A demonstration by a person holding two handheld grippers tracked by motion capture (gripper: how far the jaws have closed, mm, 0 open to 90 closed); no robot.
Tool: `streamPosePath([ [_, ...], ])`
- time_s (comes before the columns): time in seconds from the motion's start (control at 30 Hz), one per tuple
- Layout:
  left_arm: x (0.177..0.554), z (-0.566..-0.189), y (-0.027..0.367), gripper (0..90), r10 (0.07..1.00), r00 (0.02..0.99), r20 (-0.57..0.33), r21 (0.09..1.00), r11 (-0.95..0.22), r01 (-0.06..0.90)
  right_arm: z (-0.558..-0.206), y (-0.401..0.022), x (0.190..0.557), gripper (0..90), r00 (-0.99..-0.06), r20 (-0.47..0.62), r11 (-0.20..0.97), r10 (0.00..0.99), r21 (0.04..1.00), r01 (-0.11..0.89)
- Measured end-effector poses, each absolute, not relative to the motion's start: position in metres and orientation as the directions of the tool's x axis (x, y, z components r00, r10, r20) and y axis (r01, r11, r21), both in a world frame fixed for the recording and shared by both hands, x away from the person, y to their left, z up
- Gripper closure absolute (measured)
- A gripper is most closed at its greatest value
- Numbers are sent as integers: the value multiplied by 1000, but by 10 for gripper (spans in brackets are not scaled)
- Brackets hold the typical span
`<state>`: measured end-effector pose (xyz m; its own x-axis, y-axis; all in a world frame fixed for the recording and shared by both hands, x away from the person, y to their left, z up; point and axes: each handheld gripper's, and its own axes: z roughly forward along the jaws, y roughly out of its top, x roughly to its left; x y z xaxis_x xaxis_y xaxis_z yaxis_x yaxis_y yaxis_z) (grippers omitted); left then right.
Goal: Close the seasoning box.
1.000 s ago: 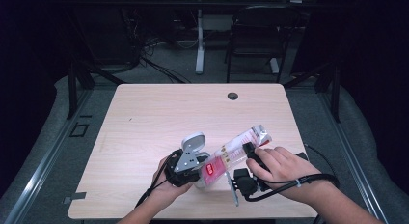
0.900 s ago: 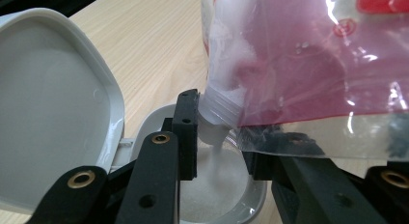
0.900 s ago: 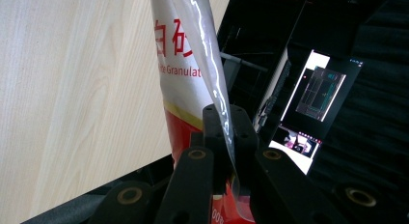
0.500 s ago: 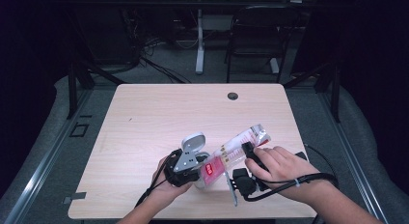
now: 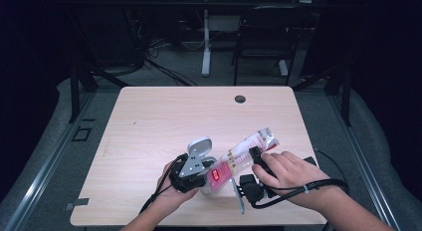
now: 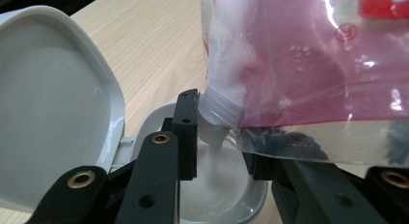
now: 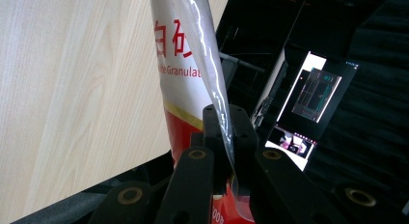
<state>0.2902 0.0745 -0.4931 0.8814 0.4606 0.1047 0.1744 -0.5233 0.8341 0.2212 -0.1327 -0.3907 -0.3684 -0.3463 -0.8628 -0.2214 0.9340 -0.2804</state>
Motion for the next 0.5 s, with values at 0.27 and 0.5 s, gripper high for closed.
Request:
streamPosePath([
  [0.27,291,-493,75,712,461,882,100,835,-520,177,-390,-132,222,888,-367,-864,934,-346,-279,-223],
  [0.5,290,-491,76,712,462,881,98,838,-515,177,-388,-132,222,888,-366,-864,934,-345,-276,-229],
])
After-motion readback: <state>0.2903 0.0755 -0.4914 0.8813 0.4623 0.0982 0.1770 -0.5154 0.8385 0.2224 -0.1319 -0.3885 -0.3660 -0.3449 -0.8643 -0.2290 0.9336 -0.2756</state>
